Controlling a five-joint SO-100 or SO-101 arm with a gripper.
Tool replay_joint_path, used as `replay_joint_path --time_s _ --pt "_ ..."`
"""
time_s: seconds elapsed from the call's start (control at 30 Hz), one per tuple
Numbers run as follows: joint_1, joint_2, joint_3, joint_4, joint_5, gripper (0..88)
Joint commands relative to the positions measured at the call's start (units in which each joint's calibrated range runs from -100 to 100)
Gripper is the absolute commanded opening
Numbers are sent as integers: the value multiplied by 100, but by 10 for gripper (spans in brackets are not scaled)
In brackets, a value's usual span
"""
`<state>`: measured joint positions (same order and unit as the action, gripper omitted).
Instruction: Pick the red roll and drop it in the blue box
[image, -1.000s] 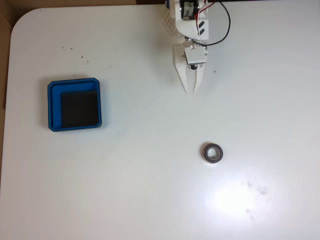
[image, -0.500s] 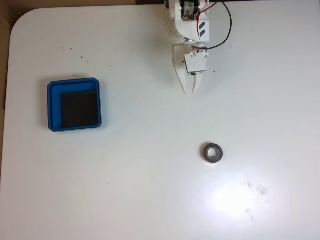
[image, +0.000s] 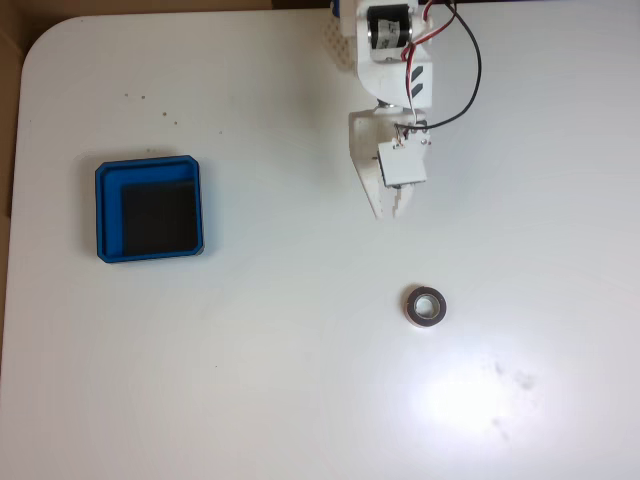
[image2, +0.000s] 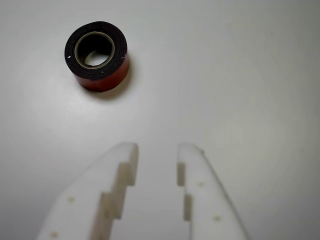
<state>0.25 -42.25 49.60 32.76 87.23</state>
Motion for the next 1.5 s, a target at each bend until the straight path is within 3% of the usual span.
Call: replay_joint_path --time_s 0.0,0.57,0.9,1.47 --pt "-20 764 -961 -58 -11 15" --pt "-254 4033 -3540 -42 68 15" --pt "-469 4259 -3621 635 -2 15" --pt "-440 4819 -4492 685 -11 16"
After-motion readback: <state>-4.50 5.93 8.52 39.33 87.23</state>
